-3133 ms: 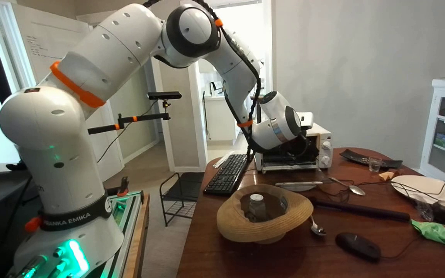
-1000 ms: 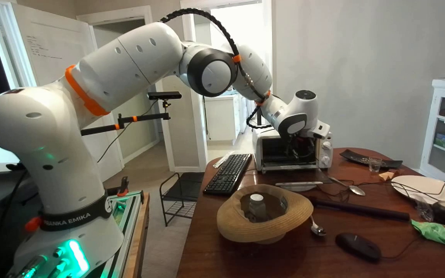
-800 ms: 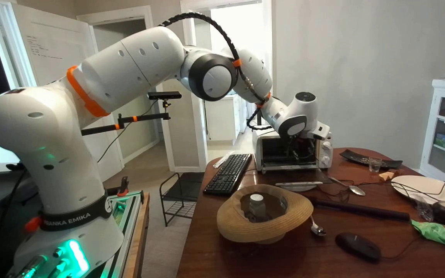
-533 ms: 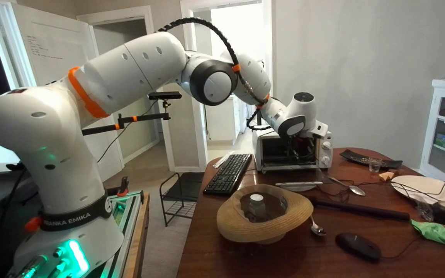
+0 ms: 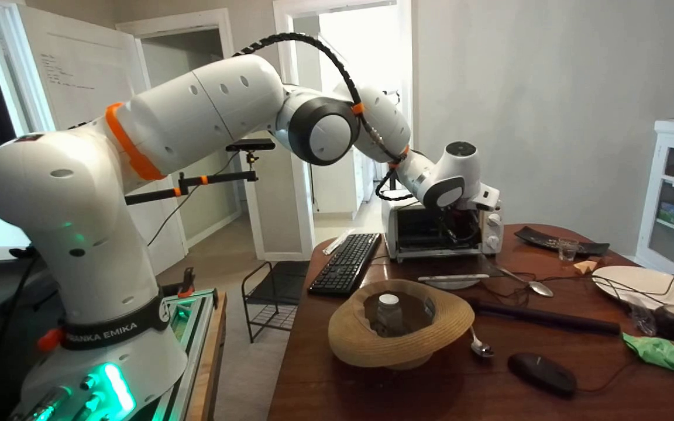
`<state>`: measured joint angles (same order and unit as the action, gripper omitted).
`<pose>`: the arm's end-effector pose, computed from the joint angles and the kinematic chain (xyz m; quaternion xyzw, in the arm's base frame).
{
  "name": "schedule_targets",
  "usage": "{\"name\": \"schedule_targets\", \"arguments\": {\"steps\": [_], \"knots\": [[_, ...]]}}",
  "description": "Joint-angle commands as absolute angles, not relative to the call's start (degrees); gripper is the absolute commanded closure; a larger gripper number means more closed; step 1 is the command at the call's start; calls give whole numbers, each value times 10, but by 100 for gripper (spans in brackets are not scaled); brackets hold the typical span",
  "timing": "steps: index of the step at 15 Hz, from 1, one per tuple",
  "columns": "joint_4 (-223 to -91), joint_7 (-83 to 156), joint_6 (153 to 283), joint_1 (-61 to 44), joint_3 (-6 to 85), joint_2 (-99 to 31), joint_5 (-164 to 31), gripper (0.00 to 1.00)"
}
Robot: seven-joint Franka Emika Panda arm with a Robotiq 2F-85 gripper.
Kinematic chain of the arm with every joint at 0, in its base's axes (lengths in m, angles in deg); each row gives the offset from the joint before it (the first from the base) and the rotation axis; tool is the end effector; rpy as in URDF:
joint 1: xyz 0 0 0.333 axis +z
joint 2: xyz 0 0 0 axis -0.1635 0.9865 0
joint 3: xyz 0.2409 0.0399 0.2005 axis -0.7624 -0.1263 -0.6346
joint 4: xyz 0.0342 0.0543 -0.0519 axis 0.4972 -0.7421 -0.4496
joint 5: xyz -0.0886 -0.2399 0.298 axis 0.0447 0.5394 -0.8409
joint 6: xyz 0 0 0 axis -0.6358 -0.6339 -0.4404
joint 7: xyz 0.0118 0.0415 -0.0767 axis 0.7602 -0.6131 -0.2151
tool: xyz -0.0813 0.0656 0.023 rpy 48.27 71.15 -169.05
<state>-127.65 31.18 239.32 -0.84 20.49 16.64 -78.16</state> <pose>0.7611 0.2384 0.1480 -0.9611 0.0494 -0.1778 0.2056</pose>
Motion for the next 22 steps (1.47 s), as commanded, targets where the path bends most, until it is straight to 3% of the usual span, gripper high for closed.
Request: {"name": "schedule_targets", "arguments": {"steps": [1,2,4,5,13,20,22], "knots": [[-1306,317,2420,-11,195,144,-785,0],[-1316,321,2430,-13,191,138,-786,25],[-1339,327,2455,-17,185,126,-786,27],[-1355,327,2473,-18,184,115,-786,33],[-1479,307,2576,-43,170,47,-797,98],[-1567,310,2654,-92,158,25,-831,100],[-1543,345,2685,-174,52,67,-813,100]]}}
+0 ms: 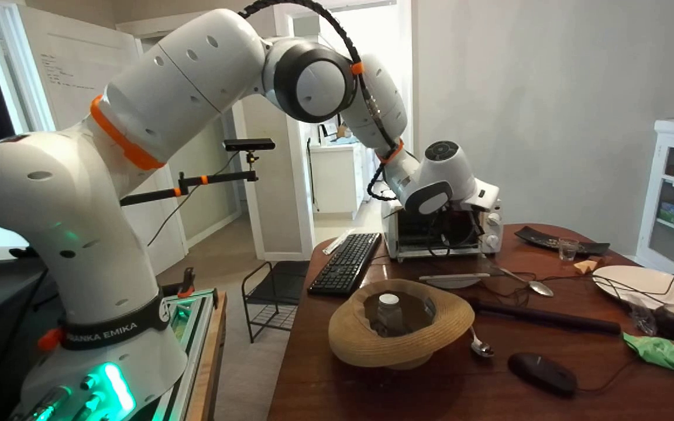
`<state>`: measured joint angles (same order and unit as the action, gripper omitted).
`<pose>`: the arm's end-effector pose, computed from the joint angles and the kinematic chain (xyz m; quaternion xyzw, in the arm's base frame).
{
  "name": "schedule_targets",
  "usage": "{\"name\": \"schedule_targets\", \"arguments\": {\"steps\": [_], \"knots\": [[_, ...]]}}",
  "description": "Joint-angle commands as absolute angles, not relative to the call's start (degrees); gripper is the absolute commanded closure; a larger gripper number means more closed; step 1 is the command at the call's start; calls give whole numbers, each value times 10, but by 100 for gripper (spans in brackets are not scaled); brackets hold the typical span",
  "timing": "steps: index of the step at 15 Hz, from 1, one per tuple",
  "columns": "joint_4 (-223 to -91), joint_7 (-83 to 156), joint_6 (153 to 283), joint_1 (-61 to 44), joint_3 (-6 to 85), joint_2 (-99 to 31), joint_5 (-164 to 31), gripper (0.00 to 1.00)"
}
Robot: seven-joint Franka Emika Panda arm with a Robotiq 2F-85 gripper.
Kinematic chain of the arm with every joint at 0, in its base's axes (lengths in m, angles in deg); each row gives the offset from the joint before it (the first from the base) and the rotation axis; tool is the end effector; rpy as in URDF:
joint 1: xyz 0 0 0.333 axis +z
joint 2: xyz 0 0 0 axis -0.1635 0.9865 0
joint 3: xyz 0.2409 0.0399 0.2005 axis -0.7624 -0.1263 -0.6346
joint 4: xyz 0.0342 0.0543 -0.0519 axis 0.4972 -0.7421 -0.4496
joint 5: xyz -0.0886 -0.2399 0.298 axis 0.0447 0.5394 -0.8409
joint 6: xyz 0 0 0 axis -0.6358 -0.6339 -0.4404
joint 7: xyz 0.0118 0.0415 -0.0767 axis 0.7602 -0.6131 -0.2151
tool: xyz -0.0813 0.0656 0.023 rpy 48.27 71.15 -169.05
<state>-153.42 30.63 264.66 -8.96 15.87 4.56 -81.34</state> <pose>0.7146 0.1795 0.1717 -0.9262 0.1319 -0.2755 0.2211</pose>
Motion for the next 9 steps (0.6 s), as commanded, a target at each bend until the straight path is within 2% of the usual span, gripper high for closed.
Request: {"name": "schedule_targets", "arguments": {"steps": [1,5,9], "knots": [[-1506,359,2681,-192,16,99,-815,100],[-1478,419,2645,-313,-146,179,-785,100],[-1493,461,2583,-378,-213,231,-796,100]]}}
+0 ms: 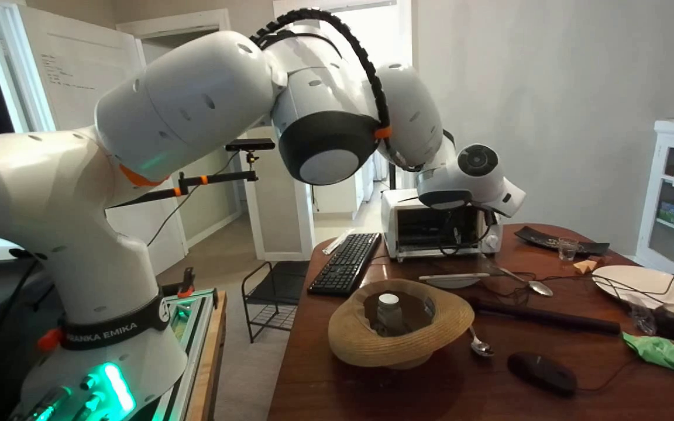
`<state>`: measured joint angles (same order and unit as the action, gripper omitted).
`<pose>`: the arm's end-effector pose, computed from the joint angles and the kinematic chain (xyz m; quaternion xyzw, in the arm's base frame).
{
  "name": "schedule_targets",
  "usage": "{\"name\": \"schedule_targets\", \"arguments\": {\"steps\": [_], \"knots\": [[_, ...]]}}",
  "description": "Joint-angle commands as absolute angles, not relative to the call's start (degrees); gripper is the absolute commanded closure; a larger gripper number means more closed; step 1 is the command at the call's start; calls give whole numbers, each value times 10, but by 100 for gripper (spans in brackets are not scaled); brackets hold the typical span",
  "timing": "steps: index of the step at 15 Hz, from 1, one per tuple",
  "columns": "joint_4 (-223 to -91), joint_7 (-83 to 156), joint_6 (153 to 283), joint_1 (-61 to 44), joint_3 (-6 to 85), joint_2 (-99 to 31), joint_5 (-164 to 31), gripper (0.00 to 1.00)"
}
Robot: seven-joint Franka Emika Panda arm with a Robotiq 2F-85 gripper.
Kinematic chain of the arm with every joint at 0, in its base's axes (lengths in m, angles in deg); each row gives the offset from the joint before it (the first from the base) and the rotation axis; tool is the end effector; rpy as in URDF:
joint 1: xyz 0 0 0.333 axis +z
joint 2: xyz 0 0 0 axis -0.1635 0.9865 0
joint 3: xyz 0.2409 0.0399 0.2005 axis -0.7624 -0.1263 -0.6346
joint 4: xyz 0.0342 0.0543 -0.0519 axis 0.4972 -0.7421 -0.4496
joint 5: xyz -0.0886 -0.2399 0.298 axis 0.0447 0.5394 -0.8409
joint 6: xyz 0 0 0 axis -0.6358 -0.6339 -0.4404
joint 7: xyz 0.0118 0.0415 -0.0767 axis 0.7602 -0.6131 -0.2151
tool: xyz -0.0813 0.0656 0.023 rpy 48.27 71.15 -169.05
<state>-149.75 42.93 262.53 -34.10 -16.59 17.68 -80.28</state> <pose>0.7415 0.1342 0.1957 -0.8574 0.1888 -0.2563 0.4045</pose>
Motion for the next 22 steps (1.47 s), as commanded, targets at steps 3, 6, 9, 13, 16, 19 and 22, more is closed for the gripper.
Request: {"name": "schedule_targets", "arguments": {"steps": [3,6,9,13,16,19,22], "knots": [[-1502,480,2534,-395,-211,255,-815,100],[-1491,483,2515,-382,-186,263,-823,100],[-1496,478,2529,-379,-182,253,-827,99],[-1479,473,2516,-369,-176,250,-826,100],[-1401,442,2417,-323,-144,246,-833,100],[-1322,423,2319,-274,-104,246,-852,100],[-1246,417,2250,-227,-60,255,-876,100]]}}
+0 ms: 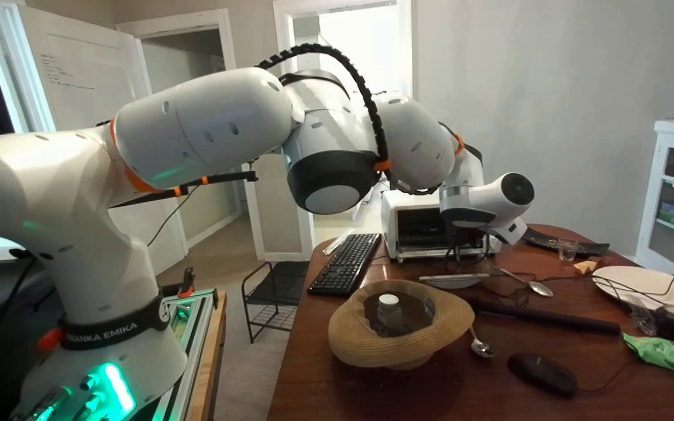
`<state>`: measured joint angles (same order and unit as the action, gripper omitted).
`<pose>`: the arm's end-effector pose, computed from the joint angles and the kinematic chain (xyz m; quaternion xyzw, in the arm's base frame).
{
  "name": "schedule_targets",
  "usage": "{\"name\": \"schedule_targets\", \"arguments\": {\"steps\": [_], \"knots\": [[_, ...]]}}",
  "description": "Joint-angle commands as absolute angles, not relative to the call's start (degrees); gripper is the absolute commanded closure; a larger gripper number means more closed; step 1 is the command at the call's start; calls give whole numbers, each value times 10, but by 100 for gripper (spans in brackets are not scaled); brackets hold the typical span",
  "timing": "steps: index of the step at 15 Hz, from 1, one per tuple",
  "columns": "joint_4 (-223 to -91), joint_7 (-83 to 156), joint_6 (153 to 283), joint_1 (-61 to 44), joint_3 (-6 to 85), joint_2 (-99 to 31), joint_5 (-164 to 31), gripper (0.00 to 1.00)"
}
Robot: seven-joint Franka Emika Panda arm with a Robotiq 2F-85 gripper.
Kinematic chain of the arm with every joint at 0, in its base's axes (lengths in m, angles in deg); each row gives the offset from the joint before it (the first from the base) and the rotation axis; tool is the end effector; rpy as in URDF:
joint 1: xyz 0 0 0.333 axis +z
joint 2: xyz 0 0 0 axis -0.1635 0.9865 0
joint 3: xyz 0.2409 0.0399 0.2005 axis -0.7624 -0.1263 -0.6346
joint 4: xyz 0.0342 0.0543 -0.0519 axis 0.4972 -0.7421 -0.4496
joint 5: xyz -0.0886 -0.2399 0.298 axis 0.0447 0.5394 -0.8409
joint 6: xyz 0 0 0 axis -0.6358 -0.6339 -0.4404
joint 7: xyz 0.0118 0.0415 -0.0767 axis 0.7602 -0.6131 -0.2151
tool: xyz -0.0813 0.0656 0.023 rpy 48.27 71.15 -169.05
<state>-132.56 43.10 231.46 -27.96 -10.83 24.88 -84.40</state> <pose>0.7618 0.1449 0.1277 -0.8815 0.1449 -0.0677 0.4442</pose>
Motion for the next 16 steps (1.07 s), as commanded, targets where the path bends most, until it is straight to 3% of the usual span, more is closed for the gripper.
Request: {"name": "schedule_targets", "arguments": {"steps": [1,9,16], "knots": [[-1227,414,2233,-214,-47,258,-886,100],[-1102,421,2177,-132,39,302,-947,100],[-1023,431,2173,-85,57,349,-962,100]]}}
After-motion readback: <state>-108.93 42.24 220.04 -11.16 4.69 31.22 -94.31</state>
